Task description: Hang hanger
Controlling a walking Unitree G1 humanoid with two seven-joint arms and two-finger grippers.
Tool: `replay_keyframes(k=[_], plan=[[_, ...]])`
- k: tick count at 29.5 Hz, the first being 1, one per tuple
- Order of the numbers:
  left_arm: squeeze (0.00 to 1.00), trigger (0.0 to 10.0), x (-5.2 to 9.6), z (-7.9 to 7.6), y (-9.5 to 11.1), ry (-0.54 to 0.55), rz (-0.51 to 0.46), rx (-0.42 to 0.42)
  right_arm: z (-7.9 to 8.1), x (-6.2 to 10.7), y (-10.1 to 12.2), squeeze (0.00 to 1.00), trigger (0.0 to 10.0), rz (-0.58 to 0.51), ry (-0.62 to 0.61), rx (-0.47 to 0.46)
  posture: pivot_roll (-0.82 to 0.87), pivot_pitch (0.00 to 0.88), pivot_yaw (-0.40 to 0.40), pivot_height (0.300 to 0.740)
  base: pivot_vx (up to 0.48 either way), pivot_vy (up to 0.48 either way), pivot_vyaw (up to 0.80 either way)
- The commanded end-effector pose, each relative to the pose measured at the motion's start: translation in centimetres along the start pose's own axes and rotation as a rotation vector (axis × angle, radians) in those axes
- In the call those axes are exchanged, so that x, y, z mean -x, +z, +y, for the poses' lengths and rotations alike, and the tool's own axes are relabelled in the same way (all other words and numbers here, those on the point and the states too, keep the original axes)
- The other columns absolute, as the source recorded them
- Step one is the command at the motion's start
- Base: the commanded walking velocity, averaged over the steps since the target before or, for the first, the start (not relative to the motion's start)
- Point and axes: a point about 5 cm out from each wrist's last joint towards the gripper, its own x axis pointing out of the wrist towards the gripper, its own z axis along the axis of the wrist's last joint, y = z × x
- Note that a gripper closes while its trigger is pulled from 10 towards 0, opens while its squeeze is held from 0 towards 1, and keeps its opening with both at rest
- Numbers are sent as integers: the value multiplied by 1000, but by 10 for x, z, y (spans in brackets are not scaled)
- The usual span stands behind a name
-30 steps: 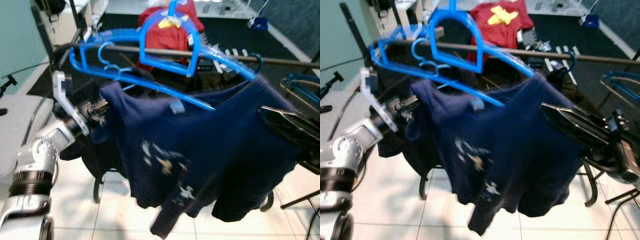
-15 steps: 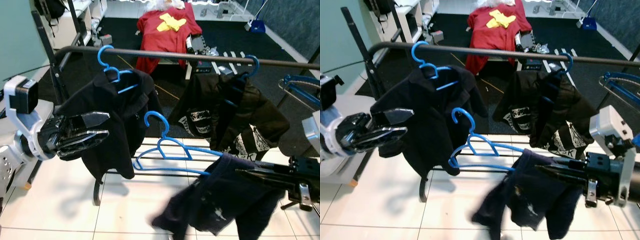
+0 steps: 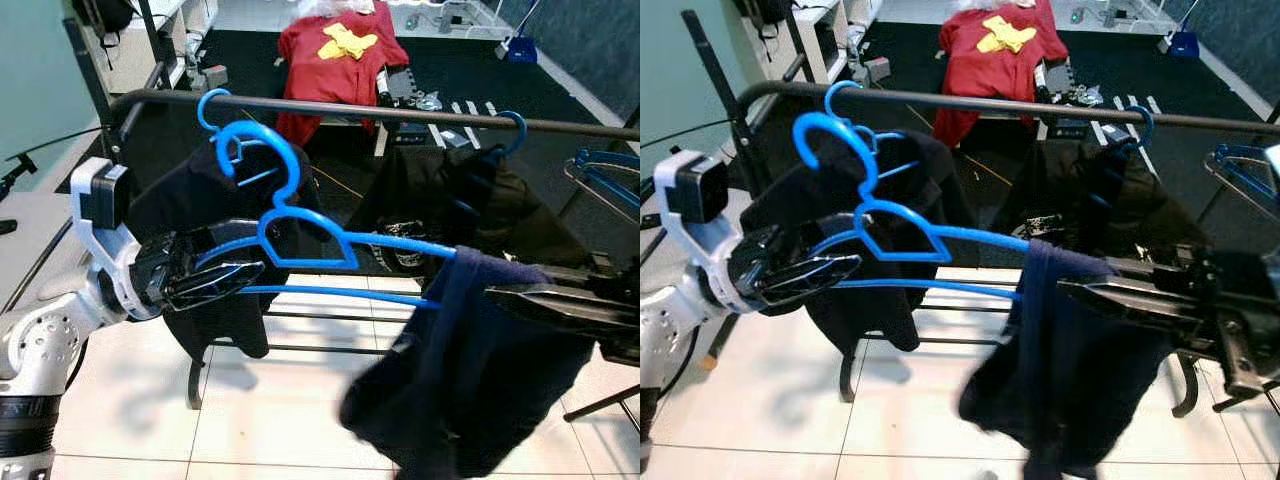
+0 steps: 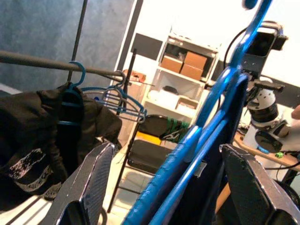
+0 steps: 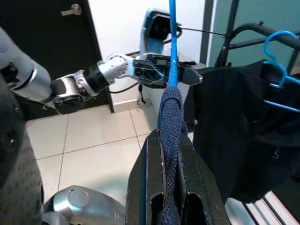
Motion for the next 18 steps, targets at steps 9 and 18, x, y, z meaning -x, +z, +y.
replay_keyframes(k=[9, 18], plan=[[0, 10000, -13, -2, -1, -15, 15, -66, 2, -9, 3, 0, 0, -15, 89, 31, -90, 131, 3, 740, 0, 0, 0], [0, 9961, -28, -21, -5, -175, 31, -47, -1, -12, -1, 0, 0, 7, 96, 10, -89, 130, -3, 740, 0, 0, 0]])
